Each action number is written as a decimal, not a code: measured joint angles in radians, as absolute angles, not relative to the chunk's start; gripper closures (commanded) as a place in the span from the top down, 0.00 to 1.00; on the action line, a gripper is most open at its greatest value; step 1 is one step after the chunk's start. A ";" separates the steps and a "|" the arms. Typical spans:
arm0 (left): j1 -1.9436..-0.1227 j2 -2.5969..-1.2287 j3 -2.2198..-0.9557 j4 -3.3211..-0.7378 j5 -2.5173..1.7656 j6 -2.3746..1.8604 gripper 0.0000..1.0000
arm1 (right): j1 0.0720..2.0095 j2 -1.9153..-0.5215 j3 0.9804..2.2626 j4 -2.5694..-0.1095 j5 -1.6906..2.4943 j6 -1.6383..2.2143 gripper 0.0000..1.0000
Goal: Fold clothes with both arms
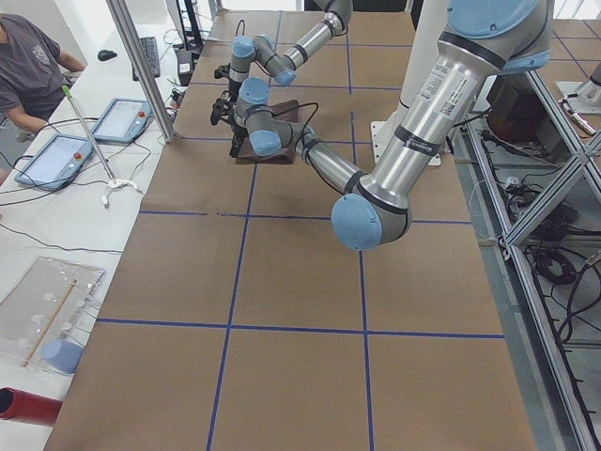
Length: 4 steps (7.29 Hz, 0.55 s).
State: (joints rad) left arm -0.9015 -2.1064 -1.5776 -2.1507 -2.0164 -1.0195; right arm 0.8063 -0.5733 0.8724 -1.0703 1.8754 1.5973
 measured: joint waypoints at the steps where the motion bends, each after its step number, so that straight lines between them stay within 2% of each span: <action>1: -0.901 -2.105 -1.581 -2.151 -2.015 -1.032 1.00 | 0.828 -0.551 0.856 -1.068 1.878 1.589 0.00; 3: -0.903 -2.080 -1.601 -2.151 -2.016 -1.034 1.00 | 0.878 -0.562 0.890 -1.069 1.953 1.574 0.00; 4: -0.905 -2.030 -1.639 -2.151 -2.019 -1.019 1.00 | 0.915 -0.639 0.978 -1.074 2.017 1.537 0.00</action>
State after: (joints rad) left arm -0.9052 -2.0296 -1.6392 -2.1513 -2.0186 -1.0185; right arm 0.9152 -0.6388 0.9778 -1.0736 2.0175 1.5367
